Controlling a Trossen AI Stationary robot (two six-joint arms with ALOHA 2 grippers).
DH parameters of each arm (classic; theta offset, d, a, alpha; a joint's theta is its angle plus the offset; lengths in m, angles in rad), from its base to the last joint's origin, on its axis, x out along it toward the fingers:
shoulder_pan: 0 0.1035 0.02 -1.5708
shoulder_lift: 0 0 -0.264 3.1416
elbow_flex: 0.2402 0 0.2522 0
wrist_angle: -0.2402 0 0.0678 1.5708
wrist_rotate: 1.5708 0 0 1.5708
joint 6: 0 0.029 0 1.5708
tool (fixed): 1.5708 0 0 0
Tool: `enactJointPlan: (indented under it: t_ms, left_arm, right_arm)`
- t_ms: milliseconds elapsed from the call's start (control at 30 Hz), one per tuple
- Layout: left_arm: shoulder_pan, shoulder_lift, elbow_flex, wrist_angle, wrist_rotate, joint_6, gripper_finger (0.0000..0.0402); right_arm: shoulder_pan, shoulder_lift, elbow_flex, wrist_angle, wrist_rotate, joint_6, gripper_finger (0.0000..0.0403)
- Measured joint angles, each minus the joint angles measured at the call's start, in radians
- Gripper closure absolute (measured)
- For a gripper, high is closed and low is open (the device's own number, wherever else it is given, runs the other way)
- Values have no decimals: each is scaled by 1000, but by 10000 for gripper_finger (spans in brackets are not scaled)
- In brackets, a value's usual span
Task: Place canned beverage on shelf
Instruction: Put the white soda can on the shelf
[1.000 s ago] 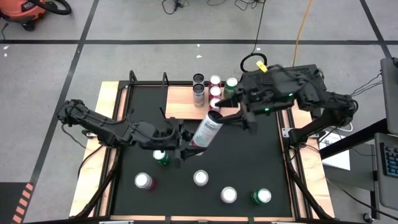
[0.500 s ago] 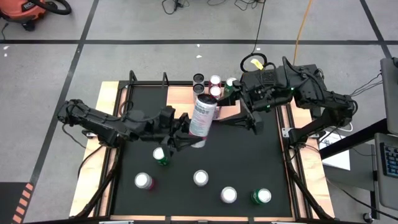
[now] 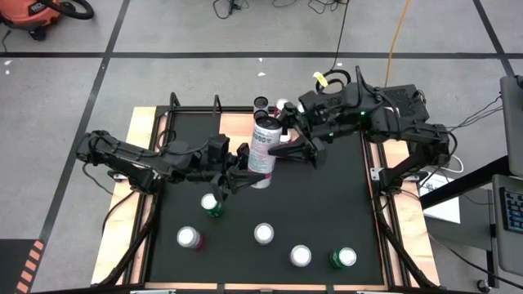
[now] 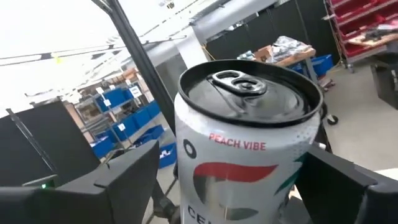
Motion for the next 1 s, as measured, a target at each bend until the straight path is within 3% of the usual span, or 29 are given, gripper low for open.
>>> enactJointPlan:
  t_ms: [133, 400, 500, 567, 800, 1000]
  left_arm:
    - [0, 3, 0, 10, 20, 2, 157]
    - [3, 3, 1, 6, 27, -3, 157]
    - [4, 3, 1, 8, 26, -7, 157]
    - [4, 3, 1, 8, 26, -6, 157]
    - [4, 3, 1, 3, -23, 30, 157]
    - [4, 3, 1, -3, -37, 36, 157]
  right_arm:
    - [0, 1, -1, 15, -9, -33, 88]
    - [0, -3, -2, 16, -9, -14, 162]
    - [0, 0, -2, 24, -3, 9, 173]
    - [0, 7, -2, 26, -4, 11, 165]
    - [2, 17, -2, 77, -6, 43, 80]
    - [2, 18, -2, 74, -3, 10, 82]
